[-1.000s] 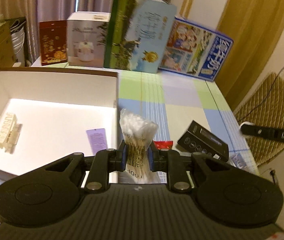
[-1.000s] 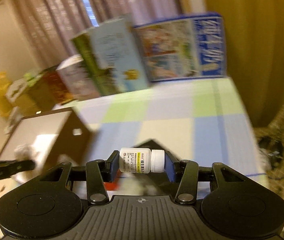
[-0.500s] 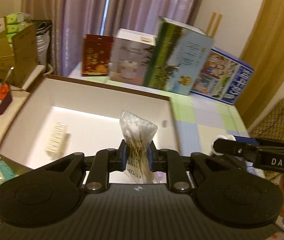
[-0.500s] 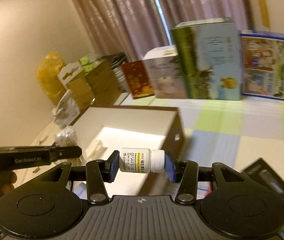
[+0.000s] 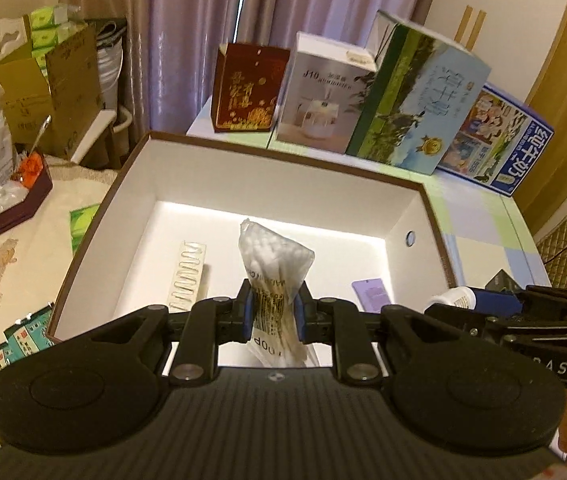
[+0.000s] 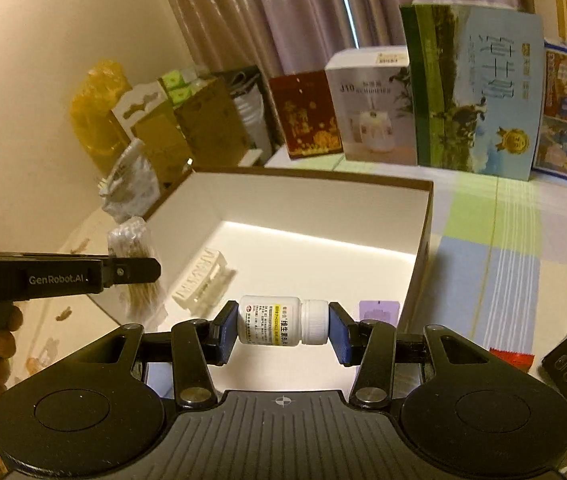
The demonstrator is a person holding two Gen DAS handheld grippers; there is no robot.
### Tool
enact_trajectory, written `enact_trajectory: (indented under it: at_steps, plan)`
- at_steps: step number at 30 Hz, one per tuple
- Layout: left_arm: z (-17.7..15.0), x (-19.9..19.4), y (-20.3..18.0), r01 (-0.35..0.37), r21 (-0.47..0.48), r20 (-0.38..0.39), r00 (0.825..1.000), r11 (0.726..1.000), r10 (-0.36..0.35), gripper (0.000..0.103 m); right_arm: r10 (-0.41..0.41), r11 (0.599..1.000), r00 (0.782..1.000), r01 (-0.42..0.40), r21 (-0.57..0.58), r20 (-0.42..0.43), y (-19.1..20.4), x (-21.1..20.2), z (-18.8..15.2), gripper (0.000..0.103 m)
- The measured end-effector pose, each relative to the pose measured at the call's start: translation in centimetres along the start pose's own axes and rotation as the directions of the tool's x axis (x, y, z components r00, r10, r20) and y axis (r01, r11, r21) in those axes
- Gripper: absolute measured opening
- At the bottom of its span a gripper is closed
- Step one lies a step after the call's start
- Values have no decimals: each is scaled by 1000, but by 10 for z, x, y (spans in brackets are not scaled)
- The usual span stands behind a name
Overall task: Organize objects
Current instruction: 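Carry the cotton swab bag with the left tool while the right tool carries the pill bottle into the box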
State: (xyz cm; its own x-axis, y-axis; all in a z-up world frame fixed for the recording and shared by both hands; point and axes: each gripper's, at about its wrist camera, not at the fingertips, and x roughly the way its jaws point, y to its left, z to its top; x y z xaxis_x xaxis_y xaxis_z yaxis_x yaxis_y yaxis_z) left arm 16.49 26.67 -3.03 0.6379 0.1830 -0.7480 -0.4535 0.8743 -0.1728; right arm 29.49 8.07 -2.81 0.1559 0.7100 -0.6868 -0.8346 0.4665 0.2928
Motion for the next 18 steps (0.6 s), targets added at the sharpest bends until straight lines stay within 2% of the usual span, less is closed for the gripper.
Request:
enact_trajectory:
  at_steps: [7,18]
  plan:
    - [2,32,15,31,-11,-99,995,999,-32,16,-42,999,998,41,-4,-41,3,23,0,44]
    - [-2,74,18,34,14,-222,975,999,-30,16,-76,997,994,74,-26,-78,7,40,-2,44]
